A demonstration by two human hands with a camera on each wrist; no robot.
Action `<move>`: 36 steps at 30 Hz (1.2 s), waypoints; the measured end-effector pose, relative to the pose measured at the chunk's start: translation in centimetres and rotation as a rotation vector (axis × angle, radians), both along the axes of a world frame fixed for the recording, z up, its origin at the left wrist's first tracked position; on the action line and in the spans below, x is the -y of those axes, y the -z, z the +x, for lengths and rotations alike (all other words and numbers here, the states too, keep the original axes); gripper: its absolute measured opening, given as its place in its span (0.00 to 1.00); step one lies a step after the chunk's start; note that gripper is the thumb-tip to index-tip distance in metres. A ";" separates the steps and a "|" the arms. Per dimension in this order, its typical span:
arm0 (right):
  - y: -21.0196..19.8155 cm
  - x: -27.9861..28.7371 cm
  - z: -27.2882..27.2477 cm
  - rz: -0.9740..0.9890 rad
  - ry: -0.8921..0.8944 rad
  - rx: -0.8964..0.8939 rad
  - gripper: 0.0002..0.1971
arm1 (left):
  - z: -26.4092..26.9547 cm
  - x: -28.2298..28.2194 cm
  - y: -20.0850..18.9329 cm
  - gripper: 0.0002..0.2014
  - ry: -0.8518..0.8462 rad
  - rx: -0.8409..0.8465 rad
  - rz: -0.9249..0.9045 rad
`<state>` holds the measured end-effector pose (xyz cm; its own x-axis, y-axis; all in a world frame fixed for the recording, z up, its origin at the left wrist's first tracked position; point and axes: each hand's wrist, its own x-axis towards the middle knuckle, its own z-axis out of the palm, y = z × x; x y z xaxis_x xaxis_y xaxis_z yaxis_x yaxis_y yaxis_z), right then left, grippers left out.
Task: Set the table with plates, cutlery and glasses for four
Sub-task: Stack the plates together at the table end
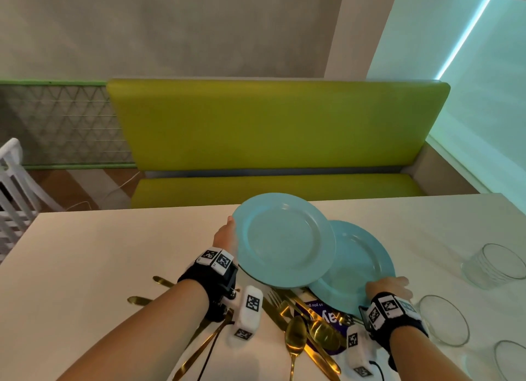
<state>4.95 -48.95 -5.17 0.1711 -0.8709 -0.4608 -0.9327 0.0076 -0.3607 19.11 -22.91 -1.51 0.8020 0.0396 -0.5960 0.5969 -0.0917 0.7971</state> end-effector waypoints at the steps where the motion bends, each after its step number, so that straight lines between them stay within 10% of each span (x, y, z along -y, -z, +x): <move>1: -0.2 0.1 0.0 0.012 0.019 0.010 0.28 | 0.0 0.0 0.2 0.28 -0.021 -0.001 -0.014; 18: -8.6 -5.4 1.6 -0.073 -0.281 0.252 0.19 | -2.0 -0.7 -2.6 0.27 0.042 0.007 -0.139; 36: -2.8 -29.3 -0.5 0.432 0.008 0.722 0.22 | -4.8 -23.5 -2.3 0.22 0.218 0.284 0.395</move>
<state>4.42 -19.65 -2.36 0.5464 -0.6456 -0.5336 -0.4729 0.2879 -0.8327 14.30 0.62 0.78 0.9443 0.0312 -0.3275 0.2960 -0.5150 0.8044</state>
